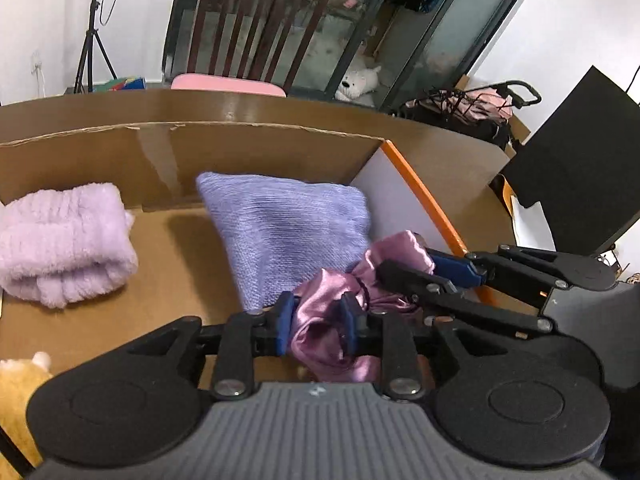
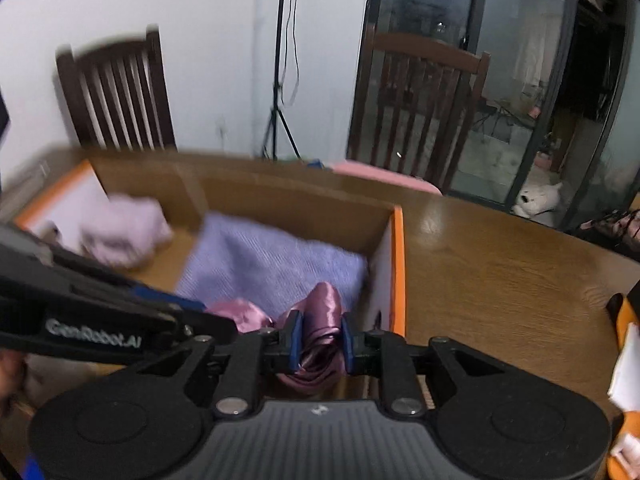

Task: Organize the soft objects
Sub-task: 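Carry the pink satin scrunchie into the box and open the right tool, then grasp the small snack packet with the left tool while the right tool grasps the white wedge sponge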

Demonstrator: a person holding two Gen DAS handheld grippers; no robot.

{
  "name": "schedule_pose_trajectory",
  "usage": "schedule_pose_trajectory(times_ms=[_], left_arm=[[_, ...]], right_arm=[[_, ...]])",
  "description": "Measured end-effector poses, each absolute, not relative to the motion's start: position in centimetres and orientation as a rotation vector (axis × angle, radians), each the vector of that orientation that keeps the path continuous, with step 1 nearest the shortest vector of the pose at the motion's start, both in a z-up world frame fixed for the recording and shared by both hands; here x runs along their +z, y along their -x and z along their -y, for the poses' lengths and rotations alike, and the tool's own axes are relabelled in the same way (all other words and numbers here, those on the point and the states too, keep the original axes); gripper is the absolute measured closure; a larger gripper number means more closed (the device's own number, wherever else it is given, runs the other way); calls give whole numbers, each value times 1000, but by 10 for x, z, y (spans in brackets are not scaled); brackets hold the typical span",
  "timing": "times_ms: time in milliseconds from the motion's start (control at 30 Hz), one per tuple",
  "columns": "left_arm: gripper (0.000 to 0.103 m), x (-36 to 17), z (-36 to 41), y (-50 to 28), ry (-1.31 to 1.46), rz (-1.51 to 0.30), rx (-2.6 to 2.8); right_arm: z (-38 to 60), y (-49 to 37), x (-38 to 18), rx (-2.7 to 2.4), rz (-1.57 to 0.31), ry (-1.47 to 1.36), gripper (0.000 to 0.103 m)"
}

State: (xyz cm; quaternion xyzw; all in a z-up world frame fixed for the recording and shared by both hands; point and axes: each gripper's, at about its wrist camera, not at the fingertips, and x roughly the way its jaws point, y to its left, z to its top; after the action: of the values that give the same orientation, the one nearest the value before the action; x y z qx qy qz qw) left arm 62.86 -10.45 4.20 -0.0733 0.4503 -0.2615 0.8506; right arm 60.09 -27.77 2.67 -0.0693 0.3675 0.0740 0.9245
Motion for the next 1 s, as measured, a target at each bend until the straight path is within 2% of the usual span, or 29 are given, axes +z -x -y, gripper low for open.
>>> schedule_pose_trajectory(times_ms=[100,133,200,267,333,367,433,633,867,1000], left_arm=[[69,40,99,-632,188,-969,-530],[56,40,98,-634,192,-979,-519],[52,42,96,-633,196,-989,-497],[45,51,92,-628,190,-965,-501],[44,61,88,-623,187,-946,-503],[43,67,85,-619,180,-935,-506],[42,83,83,-609,151,-901,-508],[40,133,66,-551,64,-765,-449],[30,198,36,-475,4,-607,-418],[26,220,22,-442,-7,-548,-371]], right_arm=[[271,-605,28,147,-765,172,85],[270,-607,28,147,-772,183,84],[262,-610,26,153,-789,245,83],[257,-606,27,147,-787,272,76],[256,-606,33,142,-777,265,64],[261,-601,35,150,-772,245,52],[266,-592,52,168,-751,203,46],[277,-546,113,140,-622,203,44],[292,-482,178,131,-493,190,33],[297,-453,199,133,-452,182,31]])
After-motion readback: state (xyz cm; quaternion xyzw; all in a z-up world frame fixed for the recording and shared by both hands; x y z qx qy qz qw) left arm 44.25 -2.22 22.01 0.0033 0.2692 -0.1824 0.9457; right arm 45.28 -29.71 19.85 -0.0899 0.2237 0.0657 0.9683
